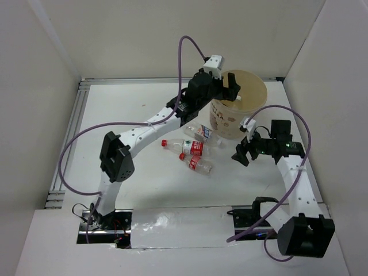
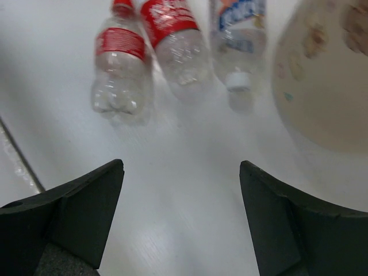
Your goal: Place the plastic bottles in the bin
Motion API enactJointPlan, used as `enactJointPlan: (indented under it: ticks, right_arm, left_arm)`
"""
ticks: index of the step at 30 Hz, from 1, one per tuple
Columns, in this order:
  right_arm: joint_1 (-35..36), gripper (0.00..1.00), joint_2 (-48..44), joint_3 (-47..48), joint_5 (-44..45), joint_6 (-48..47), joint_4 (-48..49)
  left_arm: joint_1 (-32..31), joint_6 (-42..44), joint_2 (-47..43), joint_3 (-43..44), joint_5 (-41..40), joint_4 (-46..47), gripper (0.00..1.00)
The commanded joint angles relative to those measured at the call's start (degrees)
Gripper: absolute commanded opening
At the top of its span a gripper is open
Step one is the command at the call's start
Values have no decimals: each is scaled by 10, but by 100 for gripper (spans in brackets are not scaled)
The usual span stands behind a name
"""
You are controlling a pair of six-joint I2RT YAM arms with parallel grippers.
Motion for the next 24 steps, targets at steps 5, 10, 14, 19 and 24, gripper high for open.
enactJointPlan:
  ticks: [5, 10, 14, 19, 24]
  right_arm:
    - [225, 87, 57, -3, 53, 14, 87]
    - [314, 87, 144, 4, 98, 59, 151]
    - [369, 87, 196, 9, 159, 98, 193]
    - [416, 87, 256, 9, 231, 156, 250]
    - [445, 83, 329, 14, 258, 177, 266]
  left_arm:
    - [24, -42, -306, -311, -110, -10, 100]
    - [64, -132, -547, -623, -117, -80, 100]
    - [53, -231, -717, -807, -129, -175, 98]
    - [-4, -360, -900, -922, -141, -254, 100]
    - [-60, -445, -928, -935, -184, -316, 100]
